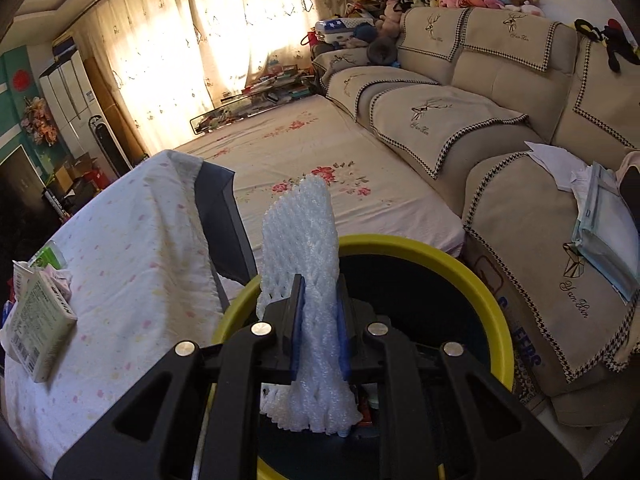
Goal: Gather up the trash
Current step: 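Drop the foam net into the bin and move the left tool toward the cartons, then reach the left tool to the white barcoded carton and grasp it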
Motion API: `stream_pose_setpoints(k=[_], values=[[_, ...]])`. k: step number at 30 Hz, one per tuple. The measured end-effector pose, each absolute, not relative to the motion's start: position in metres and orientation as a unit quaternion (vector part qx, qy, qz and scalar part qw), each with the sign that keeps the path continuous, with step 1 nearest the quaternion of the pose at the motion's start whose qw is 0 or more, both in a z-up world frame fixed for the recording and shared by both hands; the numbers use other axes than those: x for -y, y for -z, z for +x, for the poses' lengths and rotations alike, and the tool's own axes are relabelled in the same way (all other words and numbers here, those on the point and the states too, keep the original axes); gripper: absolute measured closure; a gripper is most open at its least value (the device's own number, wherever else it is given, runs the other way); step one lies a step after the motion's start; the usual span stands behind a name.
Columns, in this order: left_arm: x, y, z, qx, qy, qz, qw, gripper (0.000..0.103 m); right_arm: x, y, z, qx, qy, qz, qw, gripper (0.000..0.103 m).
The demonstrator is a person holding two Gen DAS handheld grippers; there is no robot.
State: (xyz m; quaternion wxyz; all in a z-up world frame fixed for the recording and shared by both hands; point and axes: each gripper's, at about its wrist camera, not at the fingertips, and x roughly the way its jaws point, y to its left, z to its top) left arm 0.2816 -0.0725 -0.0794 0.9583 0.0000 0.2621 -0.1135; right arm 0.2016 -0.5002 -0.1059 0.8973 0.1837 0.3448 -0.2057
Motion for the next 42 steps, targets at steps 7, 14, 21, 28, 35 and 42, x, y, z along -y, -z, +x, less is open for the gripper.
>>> stream_pose_setpoints(k=[7,14,21,28,35,42], values=[[0.075,0.079,0.280,-0.260,0.116,0.005,0.958,0.007,0.498,0.113,0.203,-0.347,0.237,0.155,0.894,0.052],[0.079,0.078,0.278,-0.260,0.125,0.012,0.958,0.007,0.467,0.066,0.204,-0.268,0.206,0.172,0.925,0.050],[0.094,0.081,0.275,-0.265,0.149,0.031,0.952,0.007,0.394,0.022,0.230,-0.154,0.139,0.138,0.968,0.031],[0.133,0.087,0.273,-0.291,0.229,0.051,0.928,0.007,0.368,0.030,0.237,-0.157,0.135,0.072,0.976,0.027],[0.176,0.090,0.295,-0.329,0.285,0.061,0.898,0.007,0.377,0.034,0.241,-0.168,0.137,0.095,0.972,0.027],[0.197,0.098,0.312,-0.343,0.298,0.068,0.888,0.007,0.368,0.035,0.247,-0.173,0.133,0.073,0.973,0.025]])
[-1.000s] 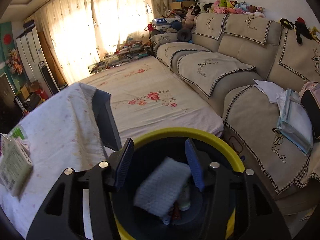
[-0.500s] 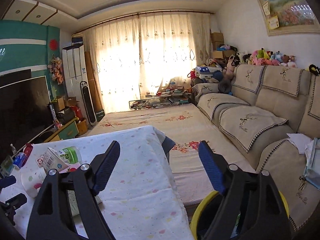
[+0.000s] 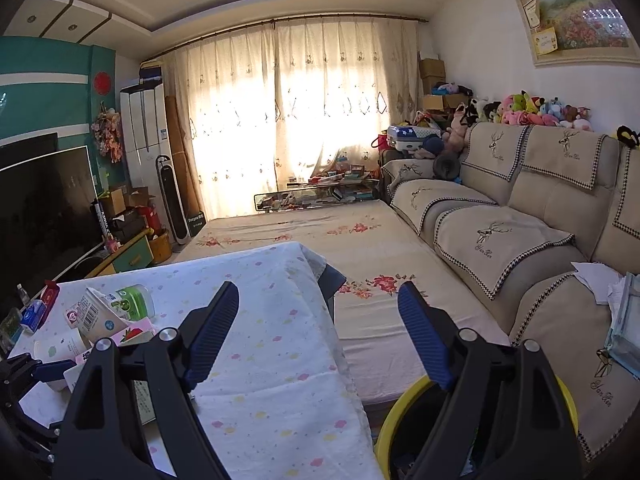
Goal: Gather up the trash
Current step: 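Reach the left tool to the white barcoded carton and grasp it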
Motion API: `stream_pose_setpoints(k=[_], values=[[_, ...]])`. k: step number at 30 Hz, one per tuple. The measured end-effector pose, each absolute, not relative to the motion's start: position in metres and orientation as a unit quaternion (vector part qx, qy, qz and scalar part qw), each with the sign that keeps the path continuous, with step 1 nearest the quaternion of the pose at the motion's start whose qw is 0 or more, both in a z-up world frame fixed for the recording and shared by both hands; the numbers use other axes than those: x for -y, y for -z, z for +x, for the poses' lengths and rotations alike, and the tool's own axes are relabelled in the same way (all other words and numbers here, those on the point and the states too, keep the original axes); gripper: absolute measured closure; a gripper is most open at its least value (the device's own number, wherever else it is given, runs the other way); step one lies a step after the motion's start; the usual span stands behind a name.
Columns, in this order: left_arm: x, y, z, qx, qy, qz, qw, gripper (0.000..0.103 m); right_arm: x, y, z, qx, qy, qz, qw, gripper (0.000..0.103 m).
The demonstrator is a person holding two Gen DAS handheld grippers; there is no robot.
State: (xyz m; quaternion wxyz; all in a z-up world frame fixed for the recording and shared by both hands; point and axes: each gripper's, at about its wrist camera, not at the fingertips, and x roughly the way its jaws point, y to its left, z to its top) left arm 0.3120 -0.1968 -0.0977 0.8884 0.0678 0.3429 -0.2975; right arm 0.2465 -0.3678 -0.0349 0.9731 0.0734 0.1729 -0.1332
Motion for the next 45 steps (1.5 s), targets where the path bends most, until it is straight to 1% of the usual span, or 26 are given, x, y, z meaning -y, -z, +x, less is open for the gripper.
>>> stream_pose_setpoints(k=[5,7,11,15,18,22,24,31,41,44,45], values=[[0.217,0.091,0.299,-0.315,0.311,0.104,0.891,0.007,0.372,0.035,0.243,-0.168,0.140,0.086,0.972,0.025],[0.228,0.089,0.292,-0.308,0.321,0.119,0.888,0.007,0.376,0.035,0.241,-0.165,0.145,0.094,0.971,0.024],[0.242,0.090,0.279,-0.317,0.368,0.121,0.865,0.007,0.385,0.036,0.239,-0.166,0.149,0.114,0.968,0.024],[0.252,0.092,0.270,-0.322,0.386,0.133,0.854,0.007,0.392,0.033,0.231,-0.146,0.160,0.128,0.968,0.023],[0.252,0.094,0.278,-0.345,0.376,0.117,0.852,0.007,0.399,0.031,0.225,-0.133,0.170,0.142,0.966,0.022],[0.235,0.105,0.307,-0.416,0.351,0.039,0.838,0.007,0.405,0.034,0.227,-0.146,0.168,0.155,0.963,0.022],[0.232,0.113,0.312,-0.438,0.342,0.022,0.831,0.007,0.404,0.035,0.228,-0.149,0.166,0.152,0.963,0.022],[0.256,0.124,0.306,-0.444,0.281,0.085,0.846,0.006,0.400,0.035,0.230,-0.150,0.164,0.147,0.964,0.022],[0.278,0.134,0.333,-0.459,0.213,0.130,0.853,0.006,0.400,0.035,0.232,-0.155,0.162,0.151,0.963,0.021],[0.280,0.135,0.339,-0.465,0.211,0.130,0.850,0.017,0.401,0.036,0.232,-0.157,0.161,0.153,0.962,0.021],[0.279,0.134,0.338,-0.464,0.213,0.131,0.850,0.024,0.402,0.036,0.231,-0.156,0.160,0.154,0.962,0.021]])
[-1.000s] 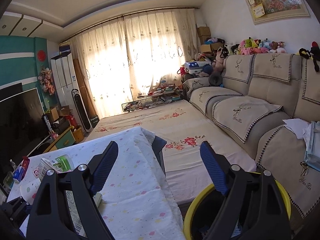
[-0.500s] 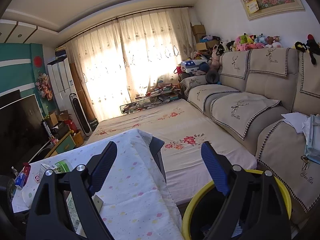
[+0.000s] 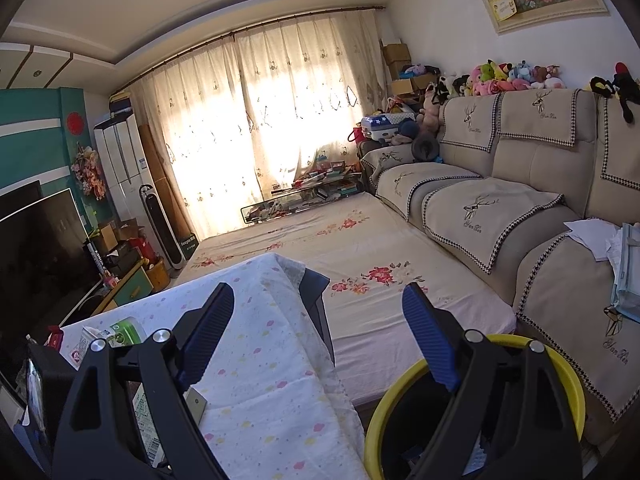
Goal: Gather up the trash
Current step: 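Reach the left tool to the white barcoded carton and grasp it, then carry the white carton over the yellow bin and open the left tool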
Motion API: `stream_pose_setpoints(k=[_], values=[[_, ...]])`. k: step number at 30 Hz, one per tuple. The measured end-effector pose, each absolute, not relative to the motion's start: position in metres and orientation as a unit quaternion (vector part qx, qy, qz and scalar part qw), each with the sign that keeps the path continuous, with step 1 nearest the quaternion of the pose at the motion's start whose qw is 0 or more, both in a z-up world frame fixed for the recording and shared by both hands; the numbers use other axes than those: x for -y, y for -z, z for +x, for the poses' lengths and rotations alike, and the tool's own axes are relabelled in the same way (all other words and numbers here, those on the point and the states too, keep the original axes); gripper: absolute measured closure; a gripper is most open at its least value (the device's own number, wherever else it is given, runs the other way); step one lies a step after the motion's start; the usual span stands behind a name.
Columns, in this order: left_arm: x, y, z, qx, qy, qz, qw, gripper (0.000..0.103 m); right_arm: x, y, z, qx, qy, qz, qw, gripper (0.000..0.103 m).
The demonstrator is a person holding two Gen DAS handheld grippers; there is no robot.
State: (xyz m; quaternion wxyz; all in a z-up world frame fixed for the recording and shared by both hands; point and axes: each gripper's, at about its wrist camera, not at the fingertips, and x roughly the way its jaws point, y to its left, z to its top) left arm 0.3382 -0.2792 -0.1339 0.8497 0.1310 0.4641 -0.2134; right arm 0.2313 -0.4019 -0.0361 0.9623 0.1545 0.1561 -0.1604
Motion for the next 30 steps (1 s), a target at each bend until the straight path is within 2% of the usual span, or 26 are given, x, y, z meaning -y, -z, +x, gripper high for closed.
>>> stream_pose_setpoints(k=[1,15,30], values=[[0.279,0.133,0.338,-0.463,0.214,0.133,0.850,0.030,0.402,0.036,0.231,-0.155,0.160,0.157,0.962,0.021],[0.273,0.114,0.300,-0.449,0.243,0.132,0.850,0.031,0.415,0.029,0.209,-0.141,0.154,0.179,0.961,0.021],[0.342,0.084,0.247,-0.420,0.320,0.155,0.835,0.031,0.473,0.016,0.078,-0.090,0.235,0.190,0.949,0.021]])
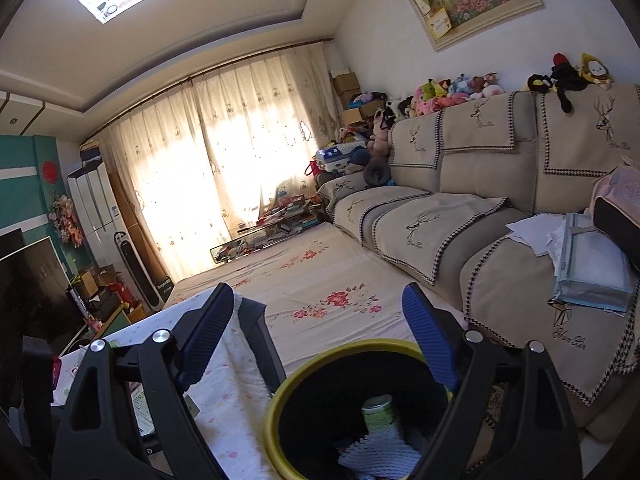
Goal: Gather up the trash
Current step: 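Carry the white carton over the yellow bin and open the left tool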
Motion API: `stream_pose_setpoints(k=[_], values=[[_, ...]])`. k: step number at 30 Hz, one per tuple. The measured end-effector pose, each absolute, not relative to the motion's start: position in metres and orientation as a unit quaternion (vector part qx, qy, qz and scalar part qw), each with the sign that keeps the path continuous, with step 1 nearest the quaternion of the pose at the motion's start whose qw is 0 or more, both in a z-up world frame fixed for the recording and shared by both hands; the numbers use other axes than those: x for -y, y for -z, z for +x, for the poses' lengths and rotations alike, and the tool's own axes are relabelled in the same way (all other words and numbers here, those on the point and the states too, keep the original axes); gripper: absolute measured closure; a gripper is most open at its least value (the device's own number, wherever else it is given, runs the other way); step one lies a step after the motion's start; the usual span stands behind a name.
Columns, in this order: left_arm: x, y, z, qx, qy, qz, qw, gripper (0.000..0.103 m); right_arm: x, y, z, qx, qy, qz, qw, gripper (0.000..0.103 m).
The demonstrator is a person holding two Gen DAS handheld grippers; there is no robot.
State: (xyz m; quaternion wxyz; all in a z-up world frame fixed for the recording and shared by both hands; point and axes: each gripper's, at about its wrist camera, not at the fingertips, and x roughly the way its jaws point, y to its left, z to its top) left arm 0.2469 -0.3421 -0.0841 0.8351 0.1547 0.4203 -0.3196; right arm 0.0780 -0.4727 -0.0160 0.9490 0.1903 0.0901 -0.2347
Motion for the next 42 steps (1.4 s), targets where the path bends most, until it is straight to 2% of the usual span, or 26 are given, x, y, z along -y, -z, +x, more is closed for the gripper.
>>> stream_pose_setpoints(k=[19,20,22,31,42], values=[[0.503,0.119,0.229,-0.428,0.391,0.211,0.787,0.031,0.552,0.047,0.018,-0.092,0.304,0.238,0.918,0.020],[0.508,0.121,0.231,-0.429,0.389,0.211,0.787,0.030,0.553,0.048,0.018,-0.092,0.304,0.240,0.917,0.020],[0.510,0.121,0.234,-0.423,0.384,0.209,0.793,0.017,0.554,0.049,0.019,-0.093,0.303,0.241,0.917,0.020],[0.448,0.086,0.234,-0.364,0.398,0.152,0.828,0.009,0.539,0.050,0.037,-0.107,0.281,0.238,0.924,0.020],[0.265,0.037,0.234,-0.238,0.289,0.052,0.926,0.005,0.473,0.030,0.099,-0.144,0.193,0.198,0.950,0.018]])
